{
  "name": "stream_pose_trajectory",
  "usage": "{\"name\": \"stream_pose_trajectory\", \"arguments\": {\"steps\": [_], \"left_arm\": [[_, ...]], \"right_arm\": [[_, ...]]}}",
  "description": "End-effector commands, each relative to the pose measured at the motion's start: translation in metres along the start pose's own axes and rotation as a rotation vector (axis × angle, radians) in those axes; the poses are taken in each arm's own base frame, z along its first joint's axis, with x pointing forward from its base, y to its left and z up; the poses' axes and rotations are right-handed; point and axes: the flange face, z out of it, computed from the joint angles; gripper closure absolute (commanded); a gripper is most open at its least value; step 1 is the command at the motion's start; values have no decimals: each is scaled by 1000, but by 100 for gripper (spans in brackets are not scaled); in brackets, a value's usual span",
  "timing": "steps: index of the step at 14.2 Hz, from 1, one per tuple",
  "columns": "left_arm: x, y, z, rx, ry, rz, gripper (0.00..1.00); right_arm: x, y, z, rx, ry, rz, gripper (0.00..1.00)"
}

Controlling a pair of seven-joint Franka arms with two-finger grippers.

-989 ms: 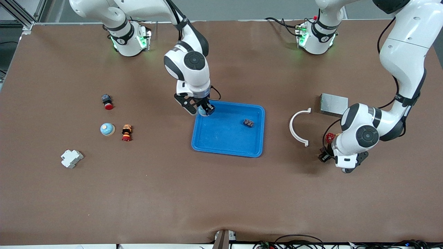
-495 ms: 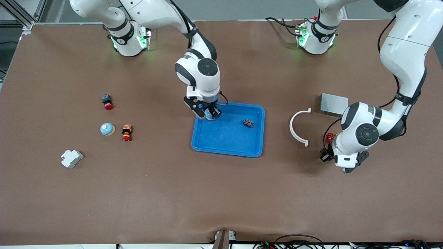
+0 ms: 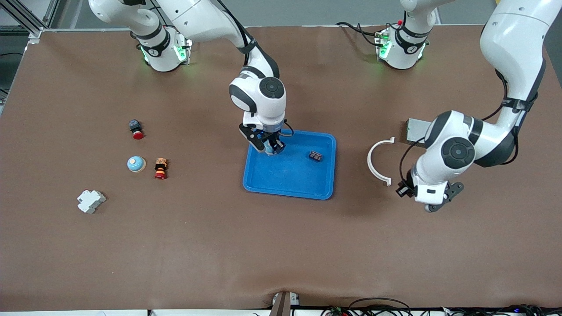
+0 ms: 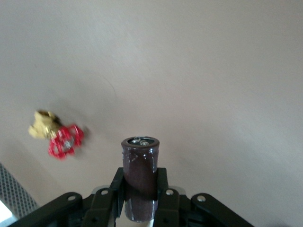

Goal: Place electrolytic capacitor and blue bell in tray
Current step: 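Carry the second capacitor to the tray while the right gripper lowers the bell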

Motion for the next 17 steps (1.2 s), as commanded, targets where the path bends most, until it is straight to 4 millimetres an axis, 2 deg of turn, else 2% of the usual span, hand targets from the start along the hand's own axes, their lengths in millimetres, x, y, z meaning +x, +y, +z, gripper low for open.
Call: {"name": "stream_pose_trajectory", "arguments": {"steps": [1,2,4,5,6,7,8,11,15,17], "left_arm": [[-37,21,-15,-11,-22,-79,100],[-53,34,-20,-24,-30,-115,100],[-96,62,-16,-28,-56,-144,100],[-110,73,-18,-37,-58,-168,100],[-124,85,-16,-41,-67,-188,100],[-140,99,-14,-46,-81,-204,100],[-154,110,-10,-49,-91,-226,100],[-192,140,10,-63,-129,-301,100],[-214,157,46,-93,-100,-341,100],[-220,161,63,-104,-82,-364,100]], "right_arm": [[-10,-7,3,11,26,13,100],[-9,-7,5,8,28,25,100],[-9,-8,5,12,32,24,100],[-10,-8,6,11,33,22,100],[-8,-8,5,11,34,23,77],[-7,-8,6,8,35,26,4],[-8,-7,7,6,38,26,0],[-8,-9,3,8,40,25,0],[4,-13,-8,-43,75,-52,0],[23,-8,-12,-142,94,-149,0]]}}
